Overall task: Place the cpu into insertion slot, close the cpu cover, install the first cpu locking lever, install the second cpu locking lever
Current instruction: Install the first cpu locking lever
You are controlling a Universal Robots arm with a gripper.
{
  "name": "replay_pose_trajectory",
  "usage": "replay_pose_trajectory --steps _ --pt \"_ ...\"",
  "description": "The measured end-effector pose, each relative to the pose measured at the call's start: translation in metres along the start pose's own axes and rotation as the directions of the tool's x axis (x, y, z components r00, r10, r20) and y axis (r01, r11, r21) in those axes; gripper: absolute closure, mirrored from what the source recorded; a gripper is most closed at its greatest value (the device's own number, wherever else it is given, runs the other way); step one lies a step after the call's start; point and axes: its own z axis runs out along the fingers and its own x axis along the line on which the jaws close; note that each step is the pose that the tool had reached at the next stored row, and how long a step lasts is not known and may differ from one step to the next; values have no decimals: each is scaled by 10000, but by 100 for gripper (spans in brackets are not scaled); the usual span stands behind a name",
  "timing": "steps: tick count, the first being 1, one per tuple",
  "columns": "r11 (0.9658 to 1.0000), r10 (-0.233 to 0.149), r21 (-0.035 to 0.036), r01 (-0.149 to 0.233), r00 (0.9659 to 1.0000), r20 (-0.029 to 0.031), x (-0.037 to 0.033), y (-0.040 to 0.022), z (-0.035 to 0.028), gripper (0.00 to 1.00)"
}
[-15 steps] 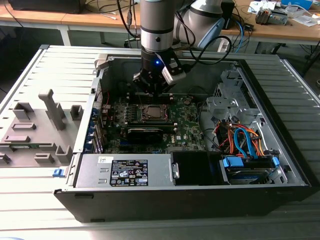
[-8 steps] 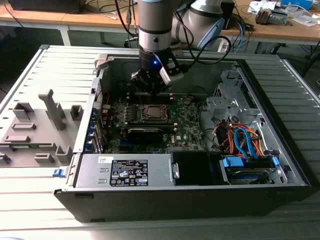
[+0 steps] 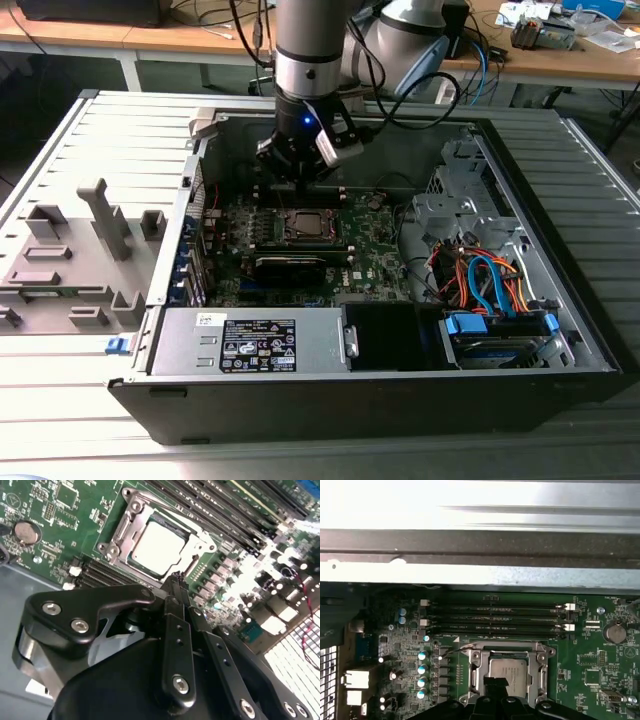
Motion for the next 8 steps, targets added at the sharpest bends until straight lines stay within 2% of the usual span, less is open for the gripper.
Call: replay_pose_trajectory --steps 2,8 --pt "10000 -1 -2 1 10000 19 32 1 -24 89" --pt "10000 -3 3 3 9999 111 221 6 -39 89"
